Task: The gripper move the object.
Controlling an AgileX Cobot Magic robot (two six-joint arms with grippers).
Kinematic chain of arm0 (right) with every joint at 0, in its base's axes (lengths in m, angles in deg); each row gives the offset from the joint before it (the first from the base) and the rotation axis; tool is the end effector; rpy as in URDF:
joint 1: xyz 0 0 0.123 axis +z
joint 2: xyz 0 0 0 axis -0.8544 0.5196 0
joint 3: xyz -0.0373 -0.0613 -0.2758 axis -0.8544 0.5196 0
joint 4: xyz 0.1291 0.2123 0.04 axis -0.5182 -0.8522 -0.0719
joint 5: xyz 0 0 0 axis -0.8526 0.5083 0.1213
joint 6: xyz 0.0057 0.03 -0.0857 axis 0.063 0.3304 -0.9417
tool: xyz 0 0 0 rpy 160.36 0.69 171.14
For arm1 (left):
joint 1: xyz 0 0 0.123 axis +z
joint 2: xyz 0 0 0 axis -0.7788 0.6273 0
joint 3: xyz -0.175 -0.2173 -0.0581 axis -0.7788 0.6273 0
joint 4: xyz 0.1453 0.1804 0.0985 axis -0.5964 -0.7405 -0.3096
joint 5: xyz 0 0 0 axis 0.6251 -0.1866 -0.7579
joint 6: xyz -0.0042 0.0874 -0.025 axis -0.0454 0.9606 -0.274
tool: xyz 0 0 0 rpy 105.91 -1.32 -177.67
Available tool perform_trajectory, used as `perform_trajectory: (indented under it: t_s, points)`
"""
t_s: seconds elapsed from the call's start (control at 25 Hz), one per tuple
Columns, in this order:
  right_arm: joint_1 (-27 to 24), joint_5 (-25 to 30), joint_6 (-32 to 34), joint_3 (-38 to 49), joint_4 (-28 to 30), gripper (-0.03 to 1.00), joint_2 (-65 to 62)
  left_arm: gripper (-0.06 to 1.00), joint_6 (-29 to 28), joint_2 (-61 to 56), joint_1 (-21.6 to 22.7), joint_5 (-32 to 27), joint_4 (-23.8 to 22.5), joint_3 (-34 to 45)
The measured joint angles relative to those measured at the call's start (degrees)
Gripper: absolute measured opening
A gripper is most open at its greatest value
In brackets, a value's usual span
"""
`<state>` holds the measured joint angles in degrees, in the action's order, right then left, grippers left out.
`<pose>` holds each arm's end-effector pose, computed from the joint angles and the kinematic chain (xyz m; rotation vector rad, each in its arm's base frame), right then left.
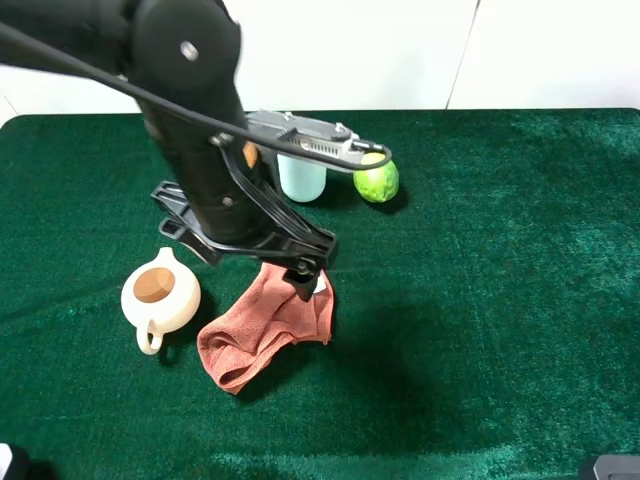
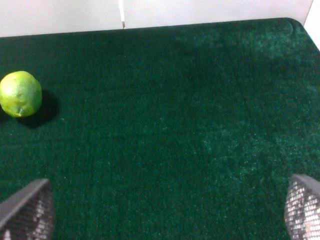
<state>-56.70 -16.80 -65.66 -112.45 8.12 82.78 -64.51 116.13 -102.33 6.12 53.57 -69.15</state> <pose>-0.0042 -0.0017 0.2786 -0.0142 2.0093 0.0114 0.2016 -0.2520 0.2086 0.6531 2.8732 -0.2356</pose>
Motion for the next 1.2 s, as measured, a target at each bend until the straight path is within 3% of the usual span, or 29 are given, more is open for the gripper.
perform_trajectory:
  t_s: [0.48,0.8,1.2]
  points:
    - [0.00,0.00,0.00,0.00,0.00,0.69,0.00,0.99,-0.05,-12.67,0.30,-10.31,-1.56,0.00]
    - [0.00,0.00,0.00,0.00,0.00,0.69,0.00,0.99,0.95,-22.03,3.97,-19.59,-1.94,0.00]
    - [0.00,0.00,0.00,0.00,0.00,0.69,0.00,0.99,3.15,-33.12,6.06,-19.77,-4.46,0.00]
